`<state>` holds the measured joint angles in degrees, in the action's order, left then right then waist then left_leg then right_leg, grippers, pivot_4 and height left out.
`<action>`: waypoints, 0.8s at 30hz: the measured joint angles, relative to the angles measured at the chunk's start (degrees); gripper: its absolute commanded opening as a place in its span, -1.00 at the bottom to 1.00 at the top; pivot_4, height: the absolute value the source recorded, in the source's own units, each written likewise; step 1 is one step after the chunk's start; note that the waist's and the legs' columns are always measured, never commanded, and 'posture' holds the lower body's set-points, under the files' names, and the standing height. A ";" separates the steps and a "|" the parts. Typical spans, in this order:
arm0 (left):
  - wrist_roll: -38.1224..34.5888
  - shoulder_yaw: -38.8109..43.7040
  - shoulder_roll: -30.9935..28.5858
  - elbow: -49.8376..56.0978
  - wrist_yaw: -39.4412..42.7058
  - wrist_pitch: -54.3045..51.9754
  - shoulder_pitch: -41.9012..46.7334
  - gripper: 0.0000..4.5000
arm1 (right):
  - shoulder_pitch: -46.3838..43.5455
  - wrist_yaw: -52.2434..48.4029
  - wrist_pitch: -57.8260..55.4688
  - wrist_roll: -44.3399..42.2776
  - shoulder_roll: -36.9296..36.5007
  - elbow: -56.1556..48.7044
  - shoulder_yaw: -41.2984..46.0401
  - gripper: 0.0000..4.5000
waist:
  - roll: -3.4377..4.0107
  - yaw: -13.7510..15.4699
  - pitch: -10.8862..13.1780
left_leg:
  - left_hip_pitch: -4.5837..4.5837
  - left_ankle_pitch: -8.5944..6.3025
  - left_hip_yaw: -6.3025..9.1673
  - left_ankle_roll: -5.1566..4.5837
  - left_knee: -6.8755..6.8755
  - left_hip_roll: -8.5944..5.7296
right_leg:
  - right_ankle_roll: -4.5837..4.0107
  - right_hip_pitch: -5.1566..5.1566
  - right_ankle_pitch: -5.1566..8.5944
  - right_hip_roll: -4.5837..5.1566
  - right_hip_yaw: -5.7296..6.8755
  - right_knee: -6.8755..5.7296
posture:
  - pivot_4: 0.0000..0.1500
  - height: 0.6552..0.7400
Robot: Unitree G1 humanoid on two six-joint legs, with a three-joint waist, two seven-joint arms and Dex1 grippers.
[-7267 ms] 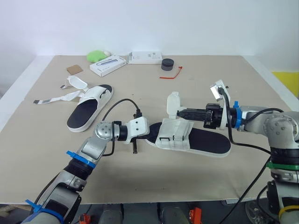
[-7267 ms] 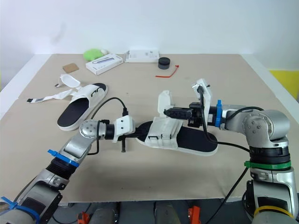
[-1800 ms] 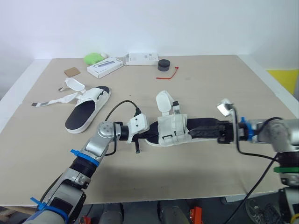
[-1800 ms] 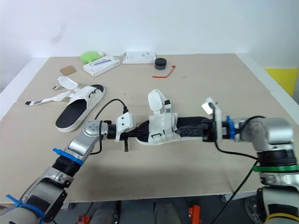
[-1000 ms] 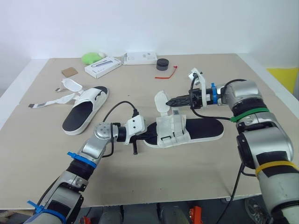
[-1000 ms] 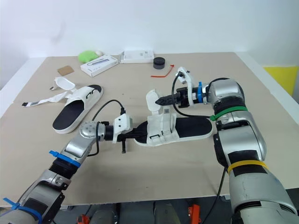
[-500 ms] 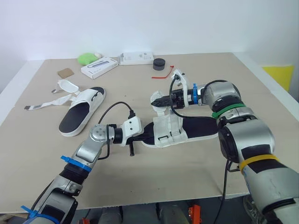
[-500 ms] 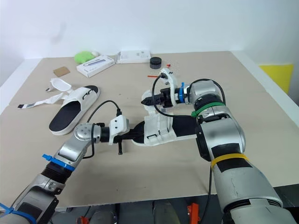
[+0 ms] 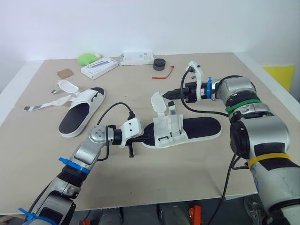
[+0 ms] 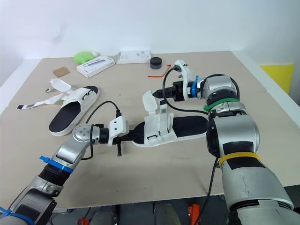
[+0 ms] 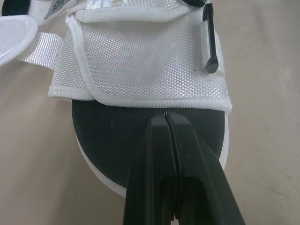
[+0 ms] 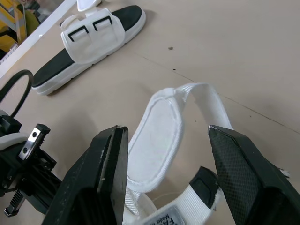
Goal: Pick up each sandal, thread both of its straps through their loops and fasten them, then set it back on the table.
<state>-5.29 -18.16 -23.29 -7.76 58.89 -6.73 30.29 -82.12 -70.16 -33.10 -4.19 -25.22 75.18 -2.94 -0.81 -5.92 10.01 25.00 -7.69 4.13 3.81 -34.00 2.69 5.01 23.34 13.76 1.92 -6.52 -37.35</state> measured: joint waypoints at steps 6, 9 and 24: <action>0.00 0.05 0.00 0.79 -0.69 -0.71 -0.50 -1.00 | 0.19 0.59 0.26 0.98 2.76 0.30 0.73 0.31 | 0.00 -0.02 0.00 | -0.02 0.00 0.00 0.00 0.00 0.00 | 0.00 0.00 0.00 0.00 0.00 -0.03 | 1.00 1.00; -0.02 0.17 -0.01 1.89 -1.31 -1.25 -1.24 -1.00 | 0.53 1.95 0.61 1.21 4.15 0.76 1.17 0.31 | 0.00 -0.02 0.00 | -0.01 0.00 0.00 0.00 0.00 0.00 | 0.01 -0.01 0.01 0.00 0.00 -0.03 | 1.00 1.00; -0.16 0.89 -0.77 6.42 -2.71 -4.57 -3.97 -1.00 | 0.51 2.26 0.39 0.91 8.12 0.88 5.11 0.31 | 0.00 -0.08 0.00 | -0.06 0.00 0.03 0.00 0.06 0.01 | -0.05 -0.01 0.08 -0.04 0.00 -0.09 | 1.00 1.00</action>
<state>-5.45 -17.27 -24.06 -1.35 56.18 -11.30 26.33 -81.61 -67.90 -32.71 -3.28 -17.10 76.05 2.17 -0.80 -6.00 10.01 24.94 -7.69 4.16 3.81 -33.94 2.69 4.96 23.33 13.84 1.88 -6.52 -37.44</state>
